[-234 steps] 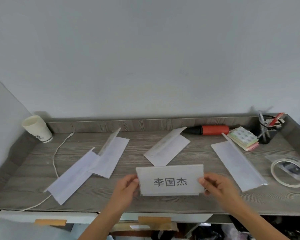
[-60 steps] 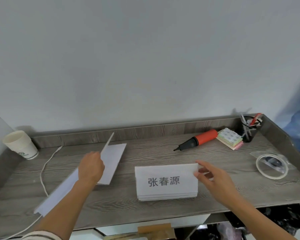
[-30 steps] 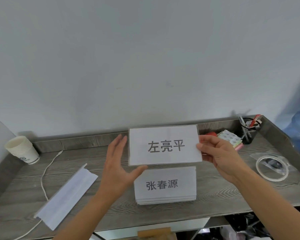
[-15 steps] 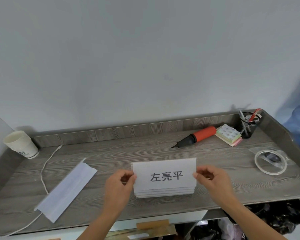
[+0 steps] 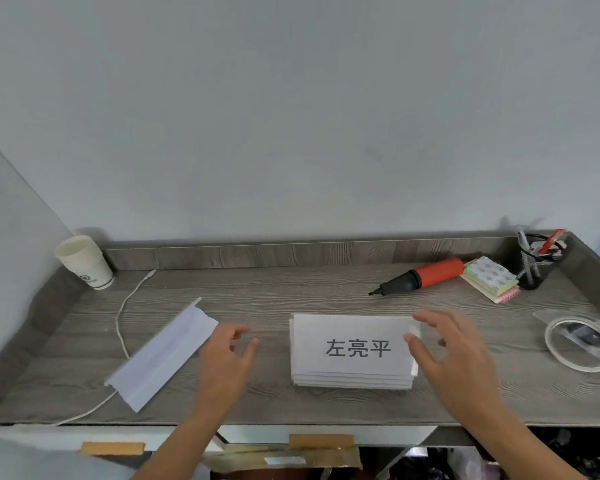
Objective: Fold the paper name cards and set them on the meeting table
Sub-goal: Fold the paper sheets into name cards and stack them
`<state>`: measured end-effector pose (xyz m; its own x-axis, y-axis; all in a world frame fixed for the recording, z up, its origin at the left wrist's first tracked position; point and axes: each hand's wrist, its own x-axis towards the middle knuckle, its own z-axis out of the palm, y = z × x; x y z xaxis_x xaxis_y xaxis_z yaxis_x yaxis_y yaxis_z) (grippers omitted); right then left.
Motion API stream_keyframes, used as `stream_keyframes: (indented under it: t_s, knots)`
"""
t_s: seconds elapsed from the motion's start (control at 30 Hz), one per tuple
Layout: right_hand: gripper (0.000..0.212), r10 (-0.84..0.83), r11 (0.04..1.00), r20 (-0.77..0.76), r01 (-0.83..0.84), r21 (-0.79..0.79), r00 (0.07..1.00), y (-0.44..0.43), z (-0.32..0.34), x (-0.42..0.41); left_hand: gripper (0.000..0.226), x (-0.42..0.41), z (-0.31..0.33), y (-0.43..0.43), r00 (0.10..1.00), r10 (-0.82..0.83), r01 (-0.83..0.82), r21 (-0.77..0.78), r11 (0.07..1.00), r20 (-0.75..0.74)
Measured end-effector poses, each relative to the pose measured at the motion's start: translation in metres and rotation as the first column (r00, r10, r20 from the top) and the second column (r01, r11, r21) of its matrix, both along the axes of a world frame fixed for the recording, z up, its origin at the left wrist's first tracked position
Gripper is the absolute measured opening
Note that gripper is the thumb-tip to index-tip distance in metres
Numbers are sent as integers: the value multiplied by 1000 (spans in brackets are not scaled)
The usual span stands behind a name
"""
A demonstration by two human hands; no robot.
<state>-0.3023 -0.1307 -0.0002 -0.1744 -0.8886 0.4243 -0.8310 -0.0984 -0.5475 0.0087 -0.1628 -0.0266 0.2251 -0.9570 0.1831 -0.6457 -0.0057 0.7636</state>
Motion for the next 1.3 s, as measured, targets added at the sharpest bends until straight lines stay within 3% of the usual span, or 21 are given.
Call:
stream_keyframes:
  t_s: [0.1, 0.17, 0.23, 0.33, 0.43, 0.63, 0.73, 0.83, 0.93, 1.0, 1.07, 1.13, 1.3]
  knots:
    - [30, 122, 984, -148, -140, -115, 981, -6, 7, 22, 34, 56, -6, -12, 944, 134, -133, -25, 991, 301]
    - [35, 182, 974, -198, -204, -97, 963, -13, 5, 35, 44, 96, -12, -17, 851, 160, -208, 40, 977, 500]
    - [39, 204, 975, -239, -219, -36, 949, -20, -1, 47, 48, 128, -16, -15, 789, 155, -303, 157, 940, 594]
    - [45, 225, 973, -330, -227, 33, 917, -28, -12, 56, 43, 159, -24, -9, 765, 117, -395, 318, 862, 633]
    - [44, 230, 973, -368, -227, 52, 901, -30, -15, 58, 37, 174, -33, -5, 824, 100, -372, 400, 838, 558]
    - [42, 246, 969, -351, -227, 94, 903, -32, -8, 56, 38, 158, -24, -12, 865, 95, -236, 232, 943, 493]
    - [43, 249, 966, -304, -211, 153, 920, -33, -6, 55, 41, 127, 1, -20, 868, 68, -99, 37, 994, 492]
    - [39, 216, 965, -152, -187, 186, 965, -35, 3, 58, 43, 89, 31, -30, 884, 54, 43, -195, 980, 465]
    - [27, 147, 960, 255, -200, 197, 956, -36, 25, 56, 48, 50, 51, -36, 890, -18, 179, -314, 933, 455]
    - [28, 85, 971, 551, -193, 141, 830, -37, 42, 51, 50, 24, 61, -37, 855, -95, 304, -344, 888, 509]
    - [34, 9, 964, 754, -205, 167, 656, -43, 58, 42, 50, 5, 62, -36, 805, -144, 401, -348, 848, 575]
    - [34, -64, 940, 821, -243, 241, 567, -45, 68, 28, 50, -8, 59, -38, 765, -178, 471, -350, 809, 619]
    - [21, -67, 909, 877, -334, 251, 476, -35, 68, 1, 42, -35, 51, -39, 718, -231, 590, -399, 702, 657]
